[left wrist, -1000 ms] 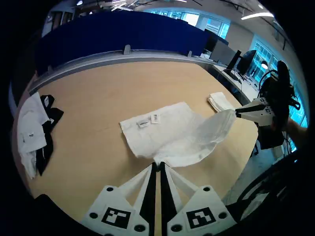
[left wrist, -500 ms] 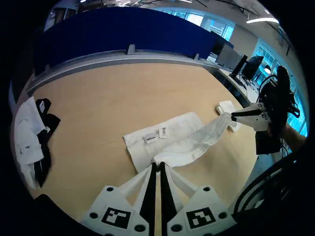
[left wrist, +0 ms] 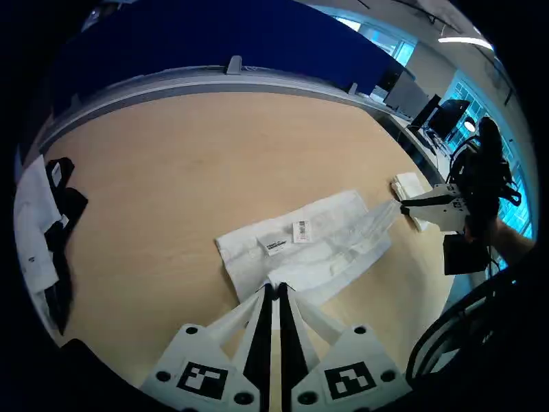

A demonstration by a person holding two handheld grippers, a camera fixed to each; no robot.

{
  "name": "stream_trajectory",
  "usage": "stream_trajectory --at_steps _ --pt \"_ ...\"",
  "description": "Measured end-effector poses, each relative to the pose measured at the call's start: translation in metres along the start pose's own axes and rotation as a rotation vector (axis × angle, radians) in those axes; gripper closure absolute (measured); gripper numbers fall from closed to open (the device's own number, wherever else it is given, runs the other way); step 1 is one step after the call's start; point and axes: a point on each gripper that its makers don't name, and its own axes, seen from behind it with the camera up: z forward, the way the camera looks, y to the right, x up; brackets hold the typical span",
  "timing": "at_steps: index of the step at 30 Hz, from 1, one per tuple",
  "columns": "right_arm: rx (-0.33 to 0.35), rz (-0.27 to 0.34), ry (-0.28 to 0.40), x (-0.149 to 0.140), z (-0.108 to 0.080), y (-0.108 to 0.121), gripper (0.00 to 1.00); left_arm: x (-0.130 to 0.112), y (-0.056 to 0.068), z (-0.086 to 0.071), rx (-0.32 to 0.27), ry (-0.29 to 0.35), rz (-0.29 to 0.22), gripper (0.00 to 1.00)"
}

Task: Fold towel

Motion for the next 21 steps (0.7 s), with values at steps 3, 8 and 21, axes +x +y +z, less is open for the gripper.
stream_trajectory --at_steps 3,8,21 --pt "0.004 0.009 0.001 0.001 0.003 0.001 0.89 0.000 -0.002 0.004 -0.001 -0.003 0.005 0.93" --pt "0.002 0.010 -0.007 0.002 0.012 0.005 0.89 0.006 -0.007 0.011 0.004 0.004 0.009 0.93" --pt "-0.023 0.007 -0.024 0.010 0.040 0.015 0.88 0.016 -0.027 0.032 0.029 0.019 0.011 0.89"
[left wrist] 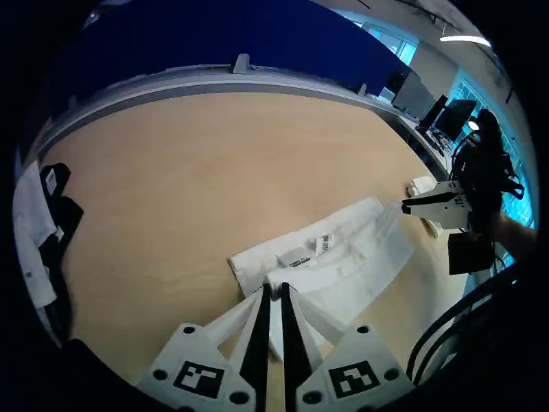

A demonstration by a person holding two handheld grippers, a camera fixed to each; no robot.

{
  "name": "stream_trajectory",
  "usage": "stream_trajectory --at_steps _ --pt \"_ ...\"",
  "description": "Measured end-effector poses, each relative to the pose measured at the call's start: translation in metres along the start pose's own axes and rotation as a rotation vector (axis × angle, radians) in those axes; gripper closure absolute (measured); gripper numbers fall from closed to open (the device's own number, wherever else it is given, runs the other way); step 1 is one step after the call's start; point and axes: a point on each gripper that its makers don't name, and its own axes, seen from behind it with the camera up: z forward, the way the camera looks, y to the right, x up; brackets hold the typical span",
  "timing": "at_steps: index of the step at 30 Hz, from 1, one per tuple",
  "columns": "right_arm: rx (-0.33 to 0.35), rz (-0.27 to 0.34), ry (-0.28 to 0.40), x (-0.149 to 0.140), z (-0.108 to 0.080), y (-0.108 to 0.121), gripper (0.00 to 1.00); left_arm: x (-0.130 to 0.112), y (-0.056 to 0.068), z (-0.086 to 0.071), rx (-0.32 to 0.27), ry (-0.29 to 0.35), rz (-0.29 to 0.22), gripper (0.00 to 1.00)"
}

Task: Fold towel

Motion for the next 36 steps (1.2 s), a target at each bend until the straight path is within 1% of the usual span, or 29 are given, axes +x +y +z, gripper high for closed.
stream_trajectory --at_steps 8,9,11,14,17,18,20,21,22,24,26,27,28,29,30,31,33,36 --pt "-0.021 0.014 0.003 0.002 0.010 0.002 0.87 -0.001 -0.009 0.007 0.026 0.001 0.015 0.84" --pt "-0.025 0.018 0.004 0.003 0.011 0.003 0.86 -0.001 -0.009 0.008 0.028 0.002 0.014 0.83" --pt "-0.037 0.027 0.003 0.004 0.013 0.006 0.85 -0.001 -0.013 0.009 0.033 0.004 0.005 0.79" --pt "-0.055 0.041 0.001 0.004 0.016 0.011 0.81 -0.001 -0.020 0.013 0.045 0.005 -0.012 0.75" --pt "-0.069 0.052 -0.001 0.003 0.018 0.016 0.67 -0.002 -0.027 0.015 0.058 0.006 -0.023 0.68" --pt "-0.074 0.055 -0.002 0.003 0.019 0.018 0.62 -0.002 -0.029 0.016 0.063 0.006 -0.026 0.63" --pt "-0.083 0.056 -0.004 0.003 0.020 0.021 0.43 -0.003 -0.032 0.017 0.073 0.006 -0.026 0.54" --pt "-0.088 0.056 -0.005 0.003 0.020 0.022 0.38 -0.003 -0.034 0.018 0.078 0.005 -0.026 0.49" --pt "-0.092 0.054 -0.005 0.003 0.020 0.023 0.33 -0.003 -0.036 0.018 0.085 0.005 -0.026 0.45" --pt "-0.101 0.049 -0.004 0.004 0.020 0.025 0.28 -0.003 -0.039 0.019 0.098 0.006 -0.024 0.38" --pt "-0.107 0.046 -0.007 0.004 0.022 0.027 0.21 -0.002 -0.042 0.020 0.112 0.005 -0.019 0.31" --pt "-0.110 0.045 -0.008 0.004 0.022 0.027 0.15 -0.002 -0.043 0.021 0.120 0.004 -0.017 0.27" --pt "-0.112 0.048 -0.007 0.004 0.023 0.028 0.09 -0.001 -0.045 0.021 0.128 0.006 -0.019 0.20" --pt "-0.113 0.050 -0.006 0.005 0.023 0.028 0.06 0.000 -0.047 0.021 0.137 0.007 -0.020 0.13" --pt "-0.115 0.052 -0.004 0.006 0.023 0.029 0.03 0.001 -0.050 0.022 0.145 0.009 -0.023 0.11" --pt "-0.116 0.054 -0.001 0.007 0.023 0.030 0.03 0.003 -0.051 0.021 0.150 0.016 -0.029 0.09" --pt "-0.119 0.056 0.006 0.009 0.022 0.031 0.01 0.008 -0.055 0.020 0.160 0.030 -0.043 0.09" --pt "-0.113 0.057 0.011 0.010 0.020 0.030 0.00 0.015 -0.056 0.017 0.158 0.048 -0.059 0.09"
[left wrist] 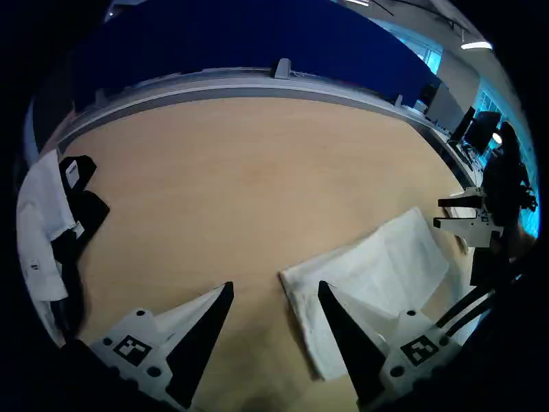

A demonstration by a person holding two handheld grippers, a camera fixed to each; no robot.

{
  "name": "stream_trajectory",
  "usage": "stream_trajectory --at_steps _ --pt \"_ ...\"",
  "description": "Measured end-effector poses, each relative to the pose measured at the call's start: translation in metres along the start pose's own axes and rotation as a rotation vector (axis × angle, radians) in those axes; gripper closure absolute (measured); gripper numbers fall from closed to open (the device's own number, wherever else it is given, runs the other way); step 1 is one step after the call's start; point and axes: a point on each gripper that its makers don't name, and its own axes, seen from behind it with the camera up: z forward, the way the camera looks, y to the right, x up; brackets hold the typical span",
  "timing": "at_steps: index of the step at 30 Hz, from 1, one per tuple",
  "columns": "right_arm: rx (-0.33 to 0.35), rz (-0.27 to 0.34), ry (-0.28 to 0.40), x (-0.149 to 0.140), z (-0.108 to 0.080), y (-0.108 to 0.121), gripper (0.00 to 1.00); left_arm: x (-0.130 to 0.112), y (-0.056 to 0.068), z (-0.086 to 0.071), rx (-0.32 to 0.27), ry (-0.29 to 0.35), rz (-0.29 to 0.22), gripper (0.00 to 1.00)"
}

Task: Fold towel

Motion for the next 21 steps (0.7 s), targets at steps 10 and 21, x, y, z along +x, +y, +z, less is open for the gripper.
stream_trajectory --at_steps 10,21 --pt "0.007 0.004 0.002 -0.002 -0.004 -0.002 0.00 0.006 0.002 -0.006 0.003 0.016 0.021 0.08" --pt "0.015 -0.010 0.000 -0.016 -0.021 -0.007 0.00 -0.011 0.003 -0.026 0.006 0.015 0.022 0.08"
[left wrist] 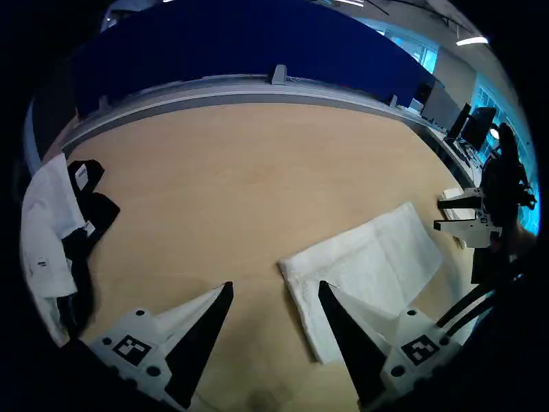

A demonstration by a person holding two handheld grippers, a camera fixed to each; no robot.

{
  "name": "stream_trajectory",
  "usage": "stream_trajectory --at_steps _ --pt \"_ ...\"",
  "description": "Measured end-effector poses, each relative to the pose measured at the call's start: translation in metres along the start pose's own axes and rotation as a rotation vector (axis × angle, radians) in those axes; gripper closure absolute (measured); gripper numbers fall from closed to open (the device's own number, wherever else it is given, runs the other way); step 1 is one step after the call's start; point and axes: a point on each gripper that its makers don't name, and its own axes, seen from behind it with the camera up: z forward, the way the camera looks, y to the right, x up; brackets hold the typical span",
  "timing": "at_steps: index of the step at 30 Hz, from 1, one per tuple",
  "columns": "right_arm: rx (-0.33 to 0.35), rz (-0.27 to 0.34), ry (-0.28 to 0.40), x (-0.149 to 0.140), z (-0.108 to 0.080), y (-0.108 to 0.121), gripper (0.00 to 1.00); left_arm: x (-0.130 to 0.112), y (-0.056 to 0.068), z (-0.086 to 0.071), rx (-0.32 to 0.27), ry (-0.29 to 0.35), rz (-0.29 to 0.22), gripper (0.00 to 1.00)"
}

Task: Fold towel

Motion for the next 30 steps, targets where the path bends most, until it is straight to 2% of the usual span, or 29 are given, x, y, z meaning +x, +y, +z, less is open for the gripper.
stream_trajectory --at_steps 9,20,30 --pt "0.001 -0.003 0.001 -0.020 -0.022 -0.008 0.00 -0.027 0.003 -0.027 0.011 0.002 -0.020 0.08" --pt "0.015 -0.012 0.008 -0.034 -0.042 -0.015 0.00 -0.059 0.010 -0.052 0.021 0.000 -0.012 0.08" --pt "0.082 -0.119 -0.020 -0.044 -0.046 -0.026 0.00 -0.075 0.007 -0.082 0.060 0.027 -0.051 0.08"
